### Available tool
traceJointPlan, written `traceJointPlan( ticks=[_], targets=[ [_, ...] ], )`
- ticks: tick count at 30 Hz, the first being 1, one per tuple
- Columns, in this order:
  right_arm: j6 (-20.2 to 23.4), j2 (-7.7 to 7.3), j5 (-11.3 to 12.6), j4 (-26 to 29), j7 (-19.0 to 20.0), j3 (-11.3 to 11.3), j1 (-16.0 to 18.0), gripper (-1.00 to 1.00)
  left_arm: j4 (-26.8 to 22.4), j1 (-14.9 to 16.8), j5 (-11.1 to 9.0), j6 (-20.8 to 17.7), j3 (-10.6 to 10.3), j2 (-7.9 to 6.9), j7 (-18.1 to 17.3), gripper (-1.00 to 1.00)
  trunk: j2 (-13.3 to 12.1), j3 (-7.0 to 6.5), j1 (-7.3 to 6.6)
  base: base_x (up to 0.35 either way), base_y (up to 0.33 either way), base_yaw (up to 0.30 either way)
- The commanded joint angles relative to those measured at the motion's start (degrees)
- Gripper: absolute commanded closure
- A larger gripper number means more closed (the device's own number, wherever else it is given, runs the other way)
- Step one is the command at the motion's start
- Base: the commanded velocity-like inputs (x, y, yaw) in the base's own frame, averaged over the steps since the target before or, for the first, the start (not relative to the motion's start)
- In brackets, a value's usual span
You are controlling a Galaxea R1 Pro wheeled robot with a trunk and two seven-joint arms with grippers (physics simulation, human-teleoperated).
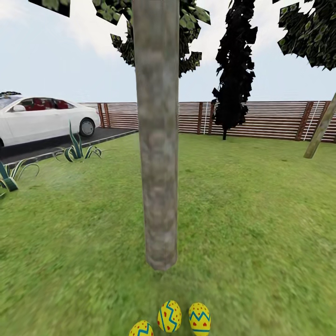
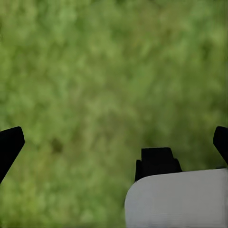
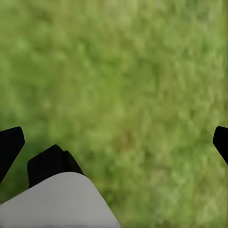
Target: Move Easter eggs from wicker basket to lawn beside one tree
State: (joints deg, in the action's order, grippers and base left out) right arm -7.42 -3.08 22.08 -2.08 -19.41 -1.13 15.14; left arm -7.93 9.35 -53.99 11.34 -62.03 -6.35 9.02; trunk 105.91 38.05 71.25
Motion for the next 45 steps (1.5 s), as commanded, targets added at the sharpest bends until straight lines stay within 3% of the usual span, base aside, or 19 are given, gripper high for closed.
traceJointPlan(
  ticks=[1, 45],
  targets=[
    [-0.49, 0.00, 0.26, -0.21, 0.07, -0.10, 0.10, -1.00, -0.15, 0.01, -0.32, 0.05, -0.52, -0.05, 0.39, -1.00, 0.03, 0.06, -0.01, 0.000, 0.000, 0.000],
    [-0.49, 0.00, 0.26, -0.21, 0.07, -0.10, 0.10, -1.00, -0.24, -1.20, -0.24, 0.26, -1.87, 0.03, 0.39, -1.00, -17.22, -7.66, -9.45, 0.000, 0.000, 0.000]
  ],
)
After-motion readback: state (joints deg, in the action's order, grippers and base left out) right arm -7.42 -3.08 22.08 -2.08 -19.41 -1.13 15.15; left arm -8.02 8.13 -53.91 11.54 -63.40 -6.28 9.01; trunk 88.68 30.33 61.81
